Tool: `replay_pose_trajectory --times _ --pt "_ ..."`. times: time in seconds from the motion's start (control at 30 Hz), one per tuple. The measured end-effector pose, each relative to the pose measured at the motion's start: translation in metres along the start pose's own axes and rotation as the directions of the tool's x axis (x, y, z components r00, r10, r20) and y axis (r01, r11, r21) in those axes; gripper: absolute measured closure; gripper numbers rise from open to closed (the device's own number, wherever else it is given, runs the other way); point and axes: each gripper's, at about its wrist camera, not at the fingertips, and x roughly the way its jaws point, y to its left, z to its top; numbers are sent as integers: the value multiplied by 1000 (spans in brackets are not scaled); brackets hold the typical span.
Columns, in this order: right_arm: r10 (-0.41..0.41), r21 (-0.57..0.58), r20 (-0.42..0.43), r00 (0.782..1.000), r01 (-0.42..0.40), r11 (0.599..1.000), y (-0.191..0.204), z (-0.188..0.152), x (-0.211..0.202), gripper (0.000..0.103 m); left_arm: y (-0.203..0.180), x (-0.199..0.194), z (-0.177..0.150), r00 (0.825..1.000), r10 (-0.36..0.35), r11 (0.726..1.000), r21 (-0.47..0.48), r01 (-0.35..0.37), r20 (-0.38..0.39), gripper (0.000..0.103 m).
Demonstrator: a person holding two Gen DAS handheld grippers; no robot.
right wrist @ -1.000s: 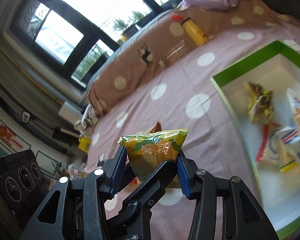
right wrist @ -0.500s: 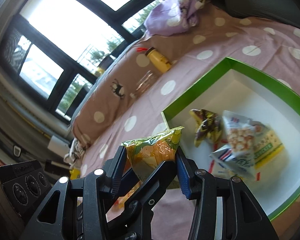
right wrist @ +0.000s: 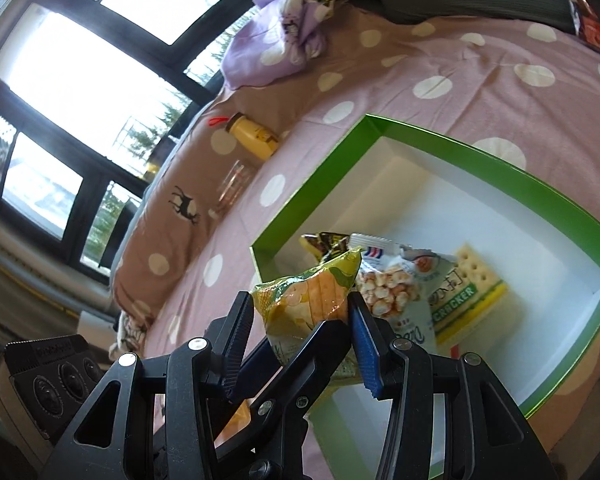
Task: Organize snacks
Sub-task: 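Lower the bag into the box and open the right gripper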
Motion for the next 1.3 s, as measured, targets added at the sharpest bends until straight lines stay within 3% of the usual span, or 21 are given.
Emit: replay_pose_trajectory --times 0.47,0.7,0.8,0.93,1.0,1.03,1.13,1.3 --pt "-103 54 -5 995 103 993 -16 3 5 52 -1 23 -6 996 -20 999 -46 16 -86 65" --pt "-148 84 17 989 146 986 -24 5 1 52 -3 24 -9 997 -7 998 -56 2 -78 60" --pt "-157 58 30 987 155 986 -20 5 -1 52 -1 13 -8 999 14 999 -46 -16 -42 51" --pt "-156 20 63 986 155 988 -8 4 -4 52 8 -8 -7 996 88 995 -45 -88 2 30" --pt "-149 -3 82 985 150 989 -2 2 -5 44 17 -22 -8 993 115 992 -47 -114 15 26" --pt "-143 -16 91 985 145 989 2 1 -6 36 22 -29 -9 991 135 990 -51 -134 22 21" --pt "-114 -51 113 987 121 991 13 -2 -5 30 44 -53 -10 971 236 969 -90 -231 49 18" --pt "-59 -140 78 995 69 988 38 -13 7 21 89 -92 -26 915 400 901 -204 -382 54 7"
